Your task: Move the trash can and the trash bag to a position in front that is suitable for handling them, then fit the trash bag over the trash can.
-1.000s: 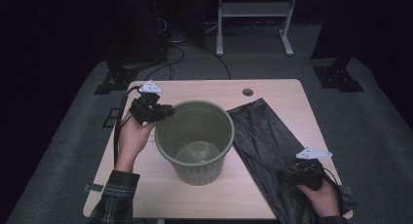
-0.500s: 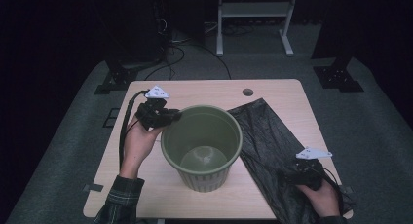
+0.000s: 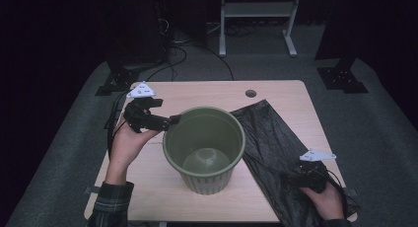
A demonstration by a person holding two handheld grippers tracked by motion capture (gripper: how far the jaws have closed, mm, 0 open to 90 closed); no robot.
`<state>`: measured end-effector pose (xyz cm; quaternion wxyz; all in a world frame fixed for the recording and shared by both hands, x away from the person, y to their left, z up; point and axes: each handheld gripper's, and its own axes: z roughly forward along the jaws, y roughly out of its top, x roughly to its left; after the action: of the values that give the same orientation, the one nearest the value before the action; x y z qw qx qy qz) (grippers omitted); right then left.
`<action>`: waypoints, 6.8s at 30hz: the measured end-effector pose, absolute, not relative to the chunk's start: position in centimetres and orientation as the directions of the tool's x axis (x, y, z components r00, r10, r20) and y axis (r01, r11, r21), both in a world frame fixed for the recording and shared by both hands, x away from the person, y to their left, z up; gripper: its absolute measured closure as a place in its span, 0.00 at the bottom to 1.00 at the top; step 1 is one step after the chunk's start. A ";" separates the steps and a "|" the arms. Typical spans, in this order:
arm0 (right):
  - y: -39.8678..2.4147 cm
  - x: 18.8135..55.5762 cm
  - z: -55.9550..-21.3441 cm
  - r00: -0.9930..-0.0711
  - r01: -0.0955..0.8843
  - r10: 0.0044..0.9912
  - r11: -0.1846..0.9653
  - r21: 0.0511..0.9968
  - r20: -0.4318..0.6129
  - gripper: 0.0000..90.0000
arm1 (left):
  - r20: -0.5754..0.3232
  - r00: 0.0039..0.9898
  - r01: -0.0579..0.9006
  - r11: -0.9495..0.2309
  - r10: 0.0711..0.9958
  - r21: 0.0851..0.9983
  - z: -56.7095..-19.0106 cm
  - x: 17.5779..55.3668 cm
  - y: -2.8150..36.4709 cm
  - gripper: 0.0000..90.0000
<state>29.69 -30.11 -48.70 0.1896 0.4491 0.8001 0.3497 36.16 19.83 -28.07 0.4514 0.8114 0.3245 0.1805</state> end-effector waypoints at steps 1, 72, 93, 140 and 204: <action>-30.1 29.7 -48.7 -0.524 0.586 0.851 0.352 0.730 0.011 0.13 | 0.000 0.724 0.364 -0.382 0.689 0.850 -28.1 36.2 19.8 0.09; -30.0 29.6 -48.7 -0.517 0.588 0.856 0.346 0.731 0.010 0.13 | 0.023 0.715 0.401 -0.437 0.698 0.805 -46.6 28.3 21.2 0.00; -29.9 28.8 -48.3 -0.553 0.546 0.833 0.367 0.753 -0.005 1.00 | 0.015 0.706 0.489 -0.503 0.708 0.713 -48.4 29.8 20.9 0.00; -27.3 33.5 -47.3 -0.502 0.631 0.865 0.348 0.694 0.023 0.20 | 0.015 0.706 0.489 -0.503 0.708 0.713 -48.4 29.8 20.9 0.00; -17.7 33.2 -47.5 -0.691 0.578 0.708 0.422 0.698 0.144 0.22 | 0.015 0.706 0.489 -0.503 0.708 0.712 -48.4 29.8 20.9 0.00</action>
<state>33.20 -17.74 -47.51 0.0863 0.3835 0.8387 0.3769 29.77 20.89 -48.36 0.3540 0.8531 0.3507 0.1545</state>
